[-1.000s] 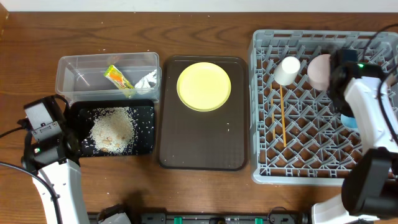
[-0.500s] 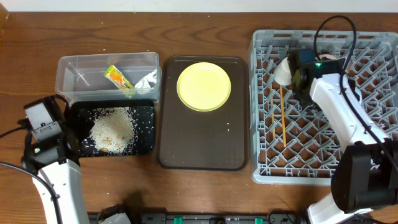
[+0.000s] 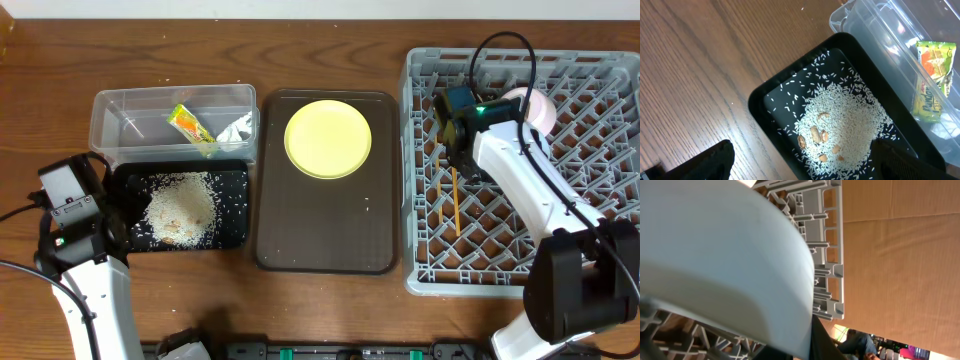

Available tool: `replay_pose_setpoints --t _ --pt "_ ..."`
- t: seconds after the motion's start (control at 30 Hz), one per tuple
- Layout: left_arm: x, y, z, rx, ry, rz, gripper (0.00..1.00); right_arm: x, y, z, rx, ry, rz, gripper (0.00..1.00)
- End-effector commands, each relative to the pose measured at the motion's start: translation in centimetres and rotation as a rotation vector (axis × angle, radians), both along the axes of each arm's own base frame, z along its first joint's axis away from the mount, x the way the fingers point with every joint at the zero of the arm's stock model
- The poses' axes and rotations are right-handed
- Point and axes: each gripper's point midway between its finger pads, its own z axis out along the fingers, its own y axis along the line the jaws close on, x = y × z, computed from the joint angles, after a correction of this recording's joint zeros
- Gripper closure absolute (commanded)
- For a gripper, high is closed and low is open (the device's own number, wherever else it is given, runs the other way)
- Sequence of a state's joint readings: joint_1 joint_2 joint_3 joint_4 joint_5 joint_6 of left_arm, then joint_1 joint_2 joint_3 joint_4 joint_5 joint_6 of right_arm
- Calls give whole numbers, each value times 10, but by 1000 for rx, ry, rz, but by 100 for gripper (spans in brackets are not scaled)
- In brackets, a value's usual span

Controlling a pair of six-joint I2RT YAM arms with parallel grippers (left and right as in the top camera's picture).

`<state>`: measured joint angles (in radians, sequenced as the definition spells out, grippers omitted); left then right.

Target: Sort waste into correct bins and load items into the dishwasher rack

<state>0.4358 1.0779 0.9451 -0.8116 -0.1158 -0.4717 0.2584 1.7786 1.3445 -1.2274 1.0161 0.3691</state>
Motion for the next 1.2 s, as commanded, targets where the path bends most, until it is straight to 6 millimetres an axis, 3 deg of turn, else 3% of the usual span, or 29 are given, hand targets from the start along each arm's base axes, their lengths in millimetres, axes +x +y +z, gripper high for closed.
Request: replay_pose_setpoints --t 0.0,0.23,0.7,1.07,1.17 --pt "0 4 6 16 -9 17 11 -6 21 -27 93 76 30 90" --pt "0 4 6 16 -8 17 10 -17 37 -32 120 144 67 88" --pt "0 4 6 16 -8 17 11 -33 69 -46 227 230 109 48" --pt "0 4 6 16 -8 17 11 -31 97 -49 267 191 156 32" --pt "0 4 6 16 -8 17 11 -25 118 -57 381 165 166 30"
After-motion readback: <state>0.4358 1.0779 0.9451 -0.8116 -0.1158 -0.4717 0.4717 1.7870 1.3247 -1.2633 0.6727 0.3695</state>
